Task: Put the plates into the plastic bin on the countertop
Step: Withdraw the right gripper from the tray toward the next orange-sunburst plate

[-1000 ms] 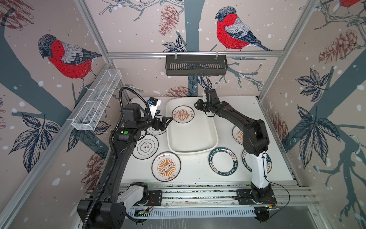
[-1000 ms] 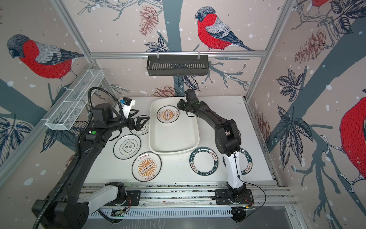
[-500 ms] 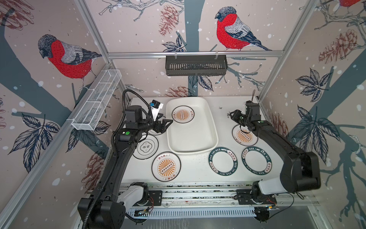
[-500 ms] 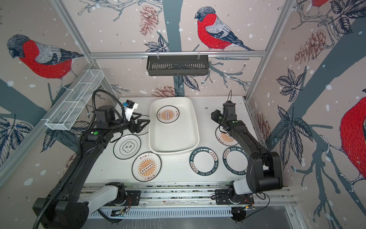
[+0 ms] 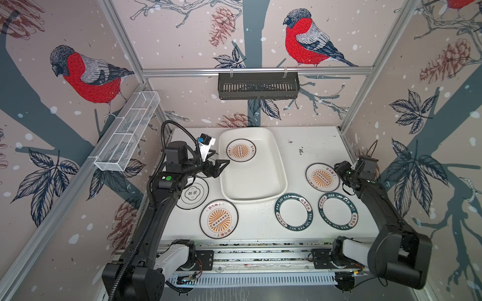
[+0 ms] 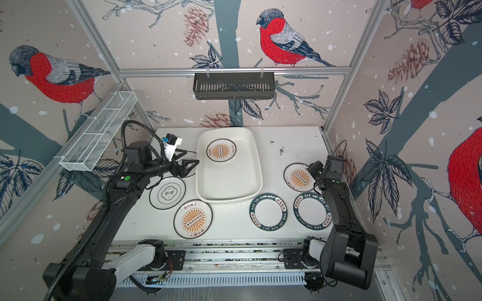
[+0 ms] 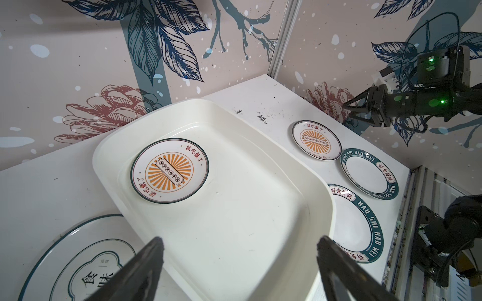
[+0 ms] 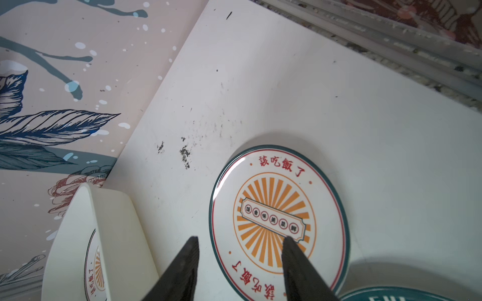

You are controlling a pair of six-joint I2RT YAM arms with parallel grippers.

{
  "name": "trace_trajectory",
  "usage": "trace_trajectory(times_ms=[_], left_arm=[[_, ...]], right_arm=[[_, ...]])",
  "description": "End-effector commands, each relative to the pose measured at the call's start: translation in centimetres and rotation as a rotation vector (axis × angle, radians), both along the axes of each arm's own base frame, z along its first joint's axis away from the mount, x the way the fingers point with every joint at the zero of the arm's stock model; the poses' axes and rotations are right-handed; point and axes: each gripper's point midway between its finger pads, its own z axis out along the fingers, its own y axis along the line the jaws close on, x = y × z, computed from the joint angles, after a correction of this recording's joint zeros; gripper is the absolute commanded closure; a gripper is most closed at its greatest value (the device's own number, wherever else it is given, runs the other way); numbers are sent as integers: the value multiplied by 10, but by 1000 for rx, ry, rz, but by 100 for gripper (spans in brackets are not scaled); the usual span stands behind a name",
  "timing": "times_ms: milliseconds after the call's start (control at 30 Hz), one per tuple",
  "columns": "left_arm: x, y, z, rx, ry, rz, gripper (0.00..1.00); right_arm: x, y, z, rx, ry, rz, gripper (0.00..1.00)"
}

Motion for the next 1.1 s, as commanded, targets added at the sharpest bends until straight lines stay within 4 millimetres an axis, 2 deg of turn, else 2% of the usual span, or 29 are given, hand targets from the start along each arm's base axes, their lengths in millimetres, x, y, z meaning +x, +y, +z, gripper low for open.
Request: trace_trajectory(times_ms=[0,167,333,467,633,1067], left_arm=[[4,-2,7,-11,-28,-7,5],[9,-3,6,-3,-7,-5,3],[10,-4,7,-20,18,-10,3],[8,-5,9,-25,26,-13,3],[9,-4,1,-22,46,-3,3],[14,-2,2,-25,57,19,3]], right_arm=[[-7,-14,-14,-2,47,-21,47],[-16,-32,-24,1,68,-46,46],[-17,-38,-52,37,130,-42,46],[-18,-38,-67,55,160,-26,46],[-16,-35,-77,72,185,4,46],[-12,-28,-90,98,192,43,47]])
